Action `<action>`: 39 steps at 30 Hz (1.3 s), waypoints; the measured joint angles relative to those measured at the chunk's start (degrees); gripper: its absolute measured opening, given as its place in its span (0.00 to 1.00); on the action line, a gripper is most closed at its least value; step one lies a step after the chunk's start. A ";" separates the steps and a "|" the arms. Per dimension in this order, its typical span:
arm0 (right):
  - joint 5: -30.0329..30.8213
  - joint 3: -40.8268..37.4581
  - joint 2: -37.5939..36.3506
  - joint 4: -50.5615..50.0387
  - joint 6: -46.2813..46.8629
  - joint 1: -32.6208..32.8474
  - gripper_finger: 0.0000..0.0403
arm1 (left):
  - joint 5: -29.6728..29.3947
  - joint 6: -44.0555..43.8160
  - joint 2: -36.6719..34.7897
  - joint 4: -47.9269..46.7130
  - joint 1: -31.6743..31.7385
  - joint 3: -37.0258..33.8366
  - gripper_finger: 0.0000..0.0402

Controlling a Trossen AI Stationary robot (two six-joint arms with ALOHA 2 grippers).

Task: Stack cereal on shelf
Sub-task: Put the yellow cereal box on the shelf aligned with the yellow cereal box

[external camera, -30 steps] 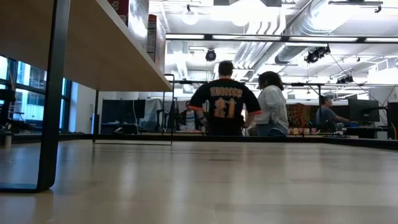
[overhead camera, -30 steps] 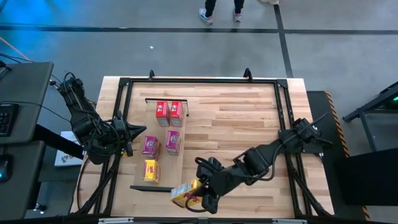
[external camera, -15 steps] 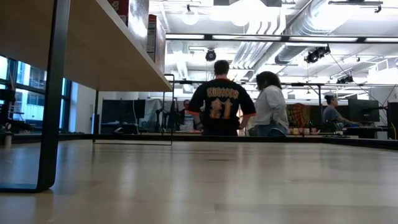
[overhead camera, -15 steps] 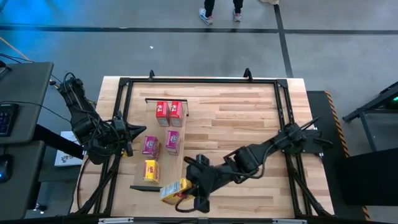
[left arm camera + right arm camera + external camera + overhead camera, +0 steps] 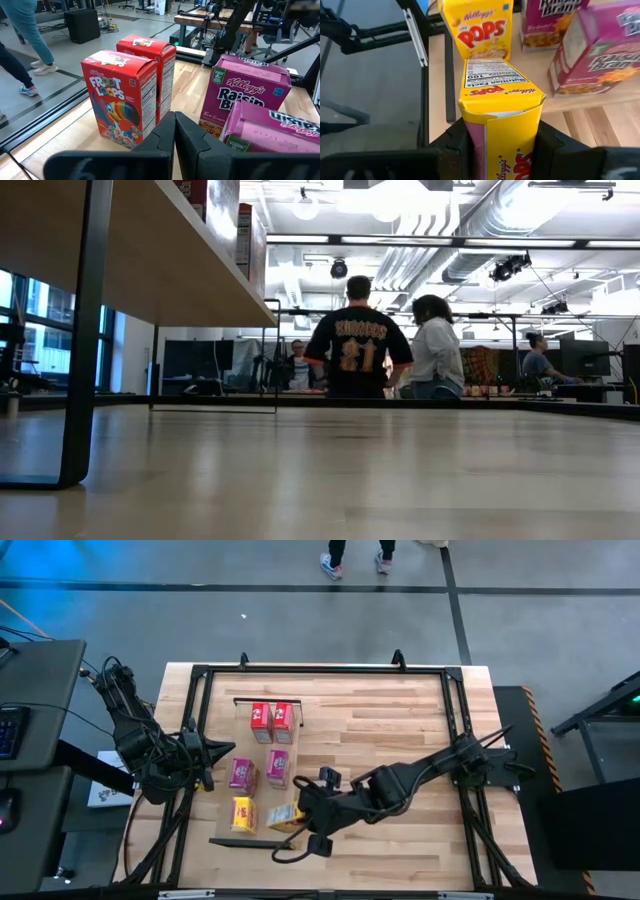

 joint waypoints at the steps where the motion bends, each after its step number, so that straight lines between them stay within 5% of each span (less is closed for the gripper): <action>1: 0.06 -0.12 0.37 0.08 -0.02 0.00 0.28 | 0.00 0.00 0.00 0.00 0.00 0.00 0.00; 39: -1.94 -0.36 3.46 3.90 -8.91 -1.15 0.33 | 0.04 -0.04 0.00 0.02 0.01 0.00 0.00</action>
